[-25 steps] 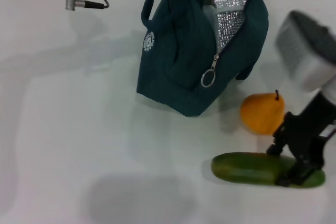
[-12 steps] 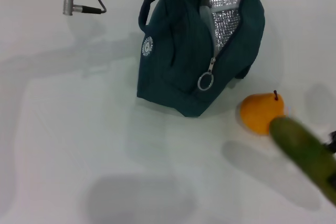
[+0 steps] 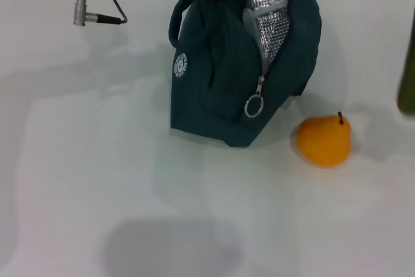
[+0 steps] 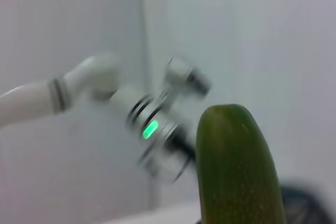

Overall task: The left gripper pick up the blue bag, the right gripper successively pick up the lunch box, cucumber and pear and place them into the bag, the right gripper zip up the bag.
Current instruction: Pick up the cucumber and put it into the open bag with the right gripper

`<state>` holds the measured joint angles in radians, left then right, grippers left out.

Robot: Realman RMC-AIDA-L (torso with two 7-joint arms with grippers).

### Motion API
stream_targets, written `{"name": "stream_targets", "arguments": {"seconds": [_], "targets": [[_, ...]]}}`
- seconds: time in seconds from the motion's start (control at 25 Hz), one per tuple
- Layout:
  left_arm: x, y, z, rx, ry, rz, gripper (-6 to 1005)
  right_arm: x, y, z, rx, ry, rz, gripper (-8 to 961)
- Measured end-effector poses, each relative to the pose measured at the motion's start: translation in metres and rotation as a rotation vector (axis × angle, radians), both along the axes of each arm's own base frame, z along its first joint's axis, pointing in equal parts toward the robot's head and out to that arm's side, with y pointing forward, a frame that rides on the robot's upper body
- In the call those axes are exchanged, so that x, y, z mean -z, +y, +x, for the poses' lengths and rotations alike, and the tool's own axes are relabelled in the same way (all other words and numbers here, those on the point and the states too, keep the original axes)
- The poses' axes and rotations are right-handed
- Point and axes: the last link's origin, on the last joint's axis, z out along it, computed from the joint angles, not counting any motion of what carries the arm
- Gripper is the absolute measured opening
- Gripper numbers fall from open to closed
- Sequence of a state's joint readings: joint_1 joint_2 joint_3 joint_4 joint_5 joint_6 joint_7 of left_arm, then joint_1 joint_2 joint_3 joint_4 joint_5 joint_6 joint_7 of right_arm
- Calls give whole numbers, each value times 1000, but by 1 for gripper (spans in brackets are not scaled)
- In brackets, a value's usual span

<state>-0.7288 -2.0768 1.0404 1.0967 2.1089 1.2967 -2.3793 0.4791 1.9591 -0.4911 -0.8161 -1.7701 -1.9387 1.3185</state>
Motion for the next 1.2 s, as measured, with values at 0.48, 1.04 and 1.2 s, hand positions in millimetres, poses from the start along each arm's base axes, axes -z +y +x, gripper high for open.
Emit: {"name": "stream_targets", "arguments": {"seconds": [0.48, 1.04, 1.2], "targets": [[2, -3, 3, -3, -17, -29, 49, 41, 40, -22, -96, 192, 454, 606], [2, -2, 7, -13, -27, -36, 49, 104, 67, -38, -87, 72, 597, 606], [3, -2, 8, -12, -29, -41, 49, 116, 69, -40, -71, 49, 586, 606]]}}
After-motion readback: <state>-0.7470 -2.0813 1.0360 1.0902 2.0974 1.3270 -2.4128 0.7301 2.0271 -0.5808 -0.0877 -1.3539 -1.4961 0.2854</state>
